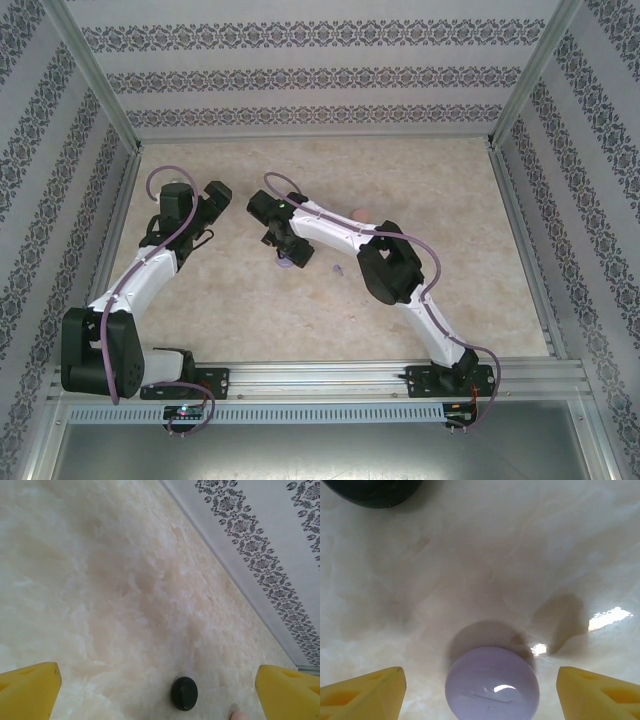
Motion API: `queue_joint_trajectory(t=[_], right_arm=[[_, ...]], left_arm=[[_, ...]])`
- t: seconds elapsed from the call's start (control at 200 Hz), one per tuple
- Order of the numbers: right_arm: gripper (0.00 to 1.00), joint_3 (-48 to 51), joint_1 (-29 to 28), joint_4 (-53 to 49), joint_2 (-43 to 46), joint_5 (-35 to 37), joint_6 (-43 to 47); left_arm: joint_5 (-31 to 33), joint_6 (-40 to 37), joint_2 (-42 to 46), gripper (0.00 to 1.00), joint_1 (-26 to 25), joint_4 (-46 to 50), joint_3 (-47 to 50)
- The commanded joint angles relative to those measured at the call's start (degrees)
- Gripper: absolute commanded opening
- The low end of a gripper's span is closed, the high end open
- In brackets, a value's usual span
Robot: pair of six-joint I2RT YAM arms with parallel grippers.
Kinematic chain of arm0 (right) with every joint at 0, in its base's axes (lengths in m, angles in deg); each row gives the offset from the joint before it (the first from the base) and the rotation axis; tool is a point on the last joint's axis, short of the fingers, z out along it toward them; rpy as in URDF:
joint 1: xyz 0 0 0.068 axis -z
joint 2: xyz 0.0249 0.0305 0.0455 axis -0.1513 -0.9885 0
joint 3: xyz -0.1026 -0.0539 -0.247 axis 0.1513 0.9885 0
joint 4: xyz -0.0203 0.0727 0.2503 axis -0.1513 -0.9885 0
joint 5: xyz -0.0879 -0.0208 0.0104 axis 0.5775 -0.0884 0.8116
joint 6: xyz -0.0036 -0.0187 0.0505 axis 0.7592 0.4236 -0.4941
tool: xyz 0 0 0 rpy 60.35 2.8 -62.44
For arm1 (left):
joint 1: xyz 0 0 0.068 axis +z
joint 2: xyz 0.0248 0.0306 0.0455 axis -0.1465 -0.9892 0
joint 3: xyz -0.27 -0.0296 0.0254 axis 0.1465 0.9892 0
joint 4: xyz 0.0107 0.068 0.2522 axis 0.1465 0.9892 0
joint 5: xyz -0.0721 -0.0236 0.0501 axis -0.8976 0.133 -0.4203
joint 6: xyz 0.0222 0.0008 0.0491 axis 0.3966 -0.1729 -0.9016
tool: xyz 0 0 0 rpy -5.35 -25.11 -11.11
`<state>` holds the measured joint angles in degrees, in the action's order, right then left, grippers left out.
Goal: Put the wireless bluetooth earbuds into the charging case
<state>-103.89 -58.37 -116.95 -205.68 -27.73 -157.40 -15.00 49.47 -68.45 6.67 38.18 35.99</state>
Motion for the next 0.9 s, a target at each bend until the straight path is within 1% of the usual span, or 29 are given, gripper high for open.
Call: queue_joint_trajectory(t=[0.0,0.175,0.245,0.39,0.455,0.595,0.809,0.899], right_arm=[[0.78,-2.7,-0.8,-3.3,-1.9,-0.3,-0.6],[0.76,-2.8,-1.0,-3.0,-2.9,-0.5,-0.7],[0.74,-2.7,-1.0,-3.0,-3.2,-0.6,-0.7],[0.69,-2.3,-1.1,-2.4,-3.6,-1.2,-0.4],[0.68,-2.3,-1.2,-2.2,-3.7,-1.4,-0.4],[0.66,-2.3,-1.2,-2.2,-4.0,-1.4,0.1],[0.65,-2.5,-1.2,-2.3,-4.8,-2.3,1.1],[0.61,-2.2,-1.2,-2.1,-4.8,-2.6,1.7]], left_arm=[[-0.2,-0.1,0.7,0.99,0.8,1.3,0.1],[-0.7,0.4,0.5,0.99,1.1,1.5,0.1],[-1.5,0.8,0.3,0.99,1.2,1.4,0.1],[-3.5,2.0,-0.5,0.99,1.6,1.0,0.2],[-4.4,2.3,-0.9,0.99,1.8,0.9,0.0],[-5.5,2.0,-1.1,0.99,2.0,1.1,-0.6],[-7.6,1.6,-2.0,0.99,2.0,1.5,-1.6],[-8.7,1.3,-2.7,0.99,2.0,1.2,-1.7]])
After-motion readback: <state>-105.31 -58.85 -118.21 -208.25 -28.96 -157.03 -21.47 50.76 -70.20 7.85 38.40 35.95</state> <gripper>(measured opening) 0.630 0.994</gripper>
